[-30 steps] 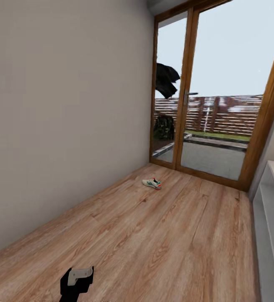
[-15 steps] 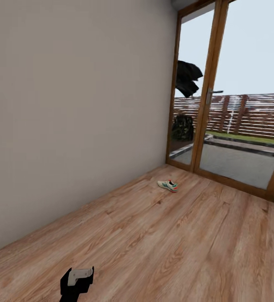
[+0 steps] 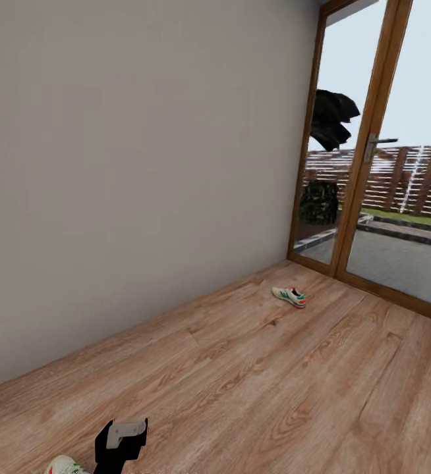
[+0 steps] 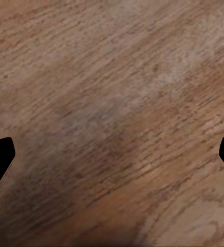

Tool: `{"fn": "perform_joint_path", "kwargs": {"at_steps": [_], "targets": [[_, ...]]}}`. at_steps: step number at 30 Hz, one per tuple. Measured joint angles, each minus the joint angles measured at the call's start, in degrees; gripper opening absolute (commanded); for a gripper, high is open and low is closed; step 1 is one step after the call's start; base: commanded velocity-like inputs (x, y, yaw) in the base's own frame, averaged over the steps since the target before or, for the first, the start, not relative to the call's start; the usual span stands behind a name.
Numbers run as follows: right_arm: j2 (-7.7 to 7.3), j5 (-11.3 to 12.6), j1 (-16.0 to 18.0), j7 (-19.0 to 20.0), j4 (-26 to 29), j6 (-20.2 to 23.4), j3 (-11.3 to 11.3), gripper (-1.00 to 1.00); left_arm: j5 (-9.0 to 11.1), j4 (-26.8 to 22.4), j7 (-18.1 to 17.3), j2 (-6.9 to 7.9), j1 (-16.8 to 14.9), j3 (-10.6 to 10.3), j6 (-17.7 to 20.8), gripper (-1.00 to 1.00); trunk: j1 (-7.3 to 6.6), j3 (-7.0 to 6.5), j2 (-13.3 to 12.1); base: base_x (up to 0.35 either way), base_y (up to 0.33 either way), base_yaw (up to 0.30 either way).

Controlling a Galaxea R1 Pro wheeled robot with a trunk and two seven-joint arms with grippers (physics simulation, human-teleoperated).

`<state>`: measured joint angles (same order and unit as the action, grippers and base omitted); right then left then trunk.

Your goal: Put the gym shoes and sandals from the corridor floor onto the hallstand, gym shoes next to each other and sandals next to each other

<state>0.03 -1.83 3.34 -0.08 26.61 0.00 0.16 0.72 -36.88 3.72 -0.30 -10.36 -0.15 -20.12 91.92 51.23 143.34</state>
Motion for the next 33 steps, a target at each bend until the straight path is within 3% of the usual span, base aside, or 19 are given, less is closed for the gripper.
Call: {"fn": "perform_joint_path", "kwargs": {"at_steps": [13,33], "targets": [[0.01,0.00,-0.01,0.00,-0.01,0.00,0.00,1.00,0.00,0.01,-0.01,0.00,-0.04,0.00,0.00,1.00,0.00,0.24,0.00,0.001,-0.001,0.260],[0.05,0.00,-0.02,0.00,0.01,0.00,0.00,1.00,0.00,0.03,-0.02,-0.03,-0.02,0.00,-0.01,1.00,-0.01,0.26,0.00,0.089,-0.092,0.014]]}}
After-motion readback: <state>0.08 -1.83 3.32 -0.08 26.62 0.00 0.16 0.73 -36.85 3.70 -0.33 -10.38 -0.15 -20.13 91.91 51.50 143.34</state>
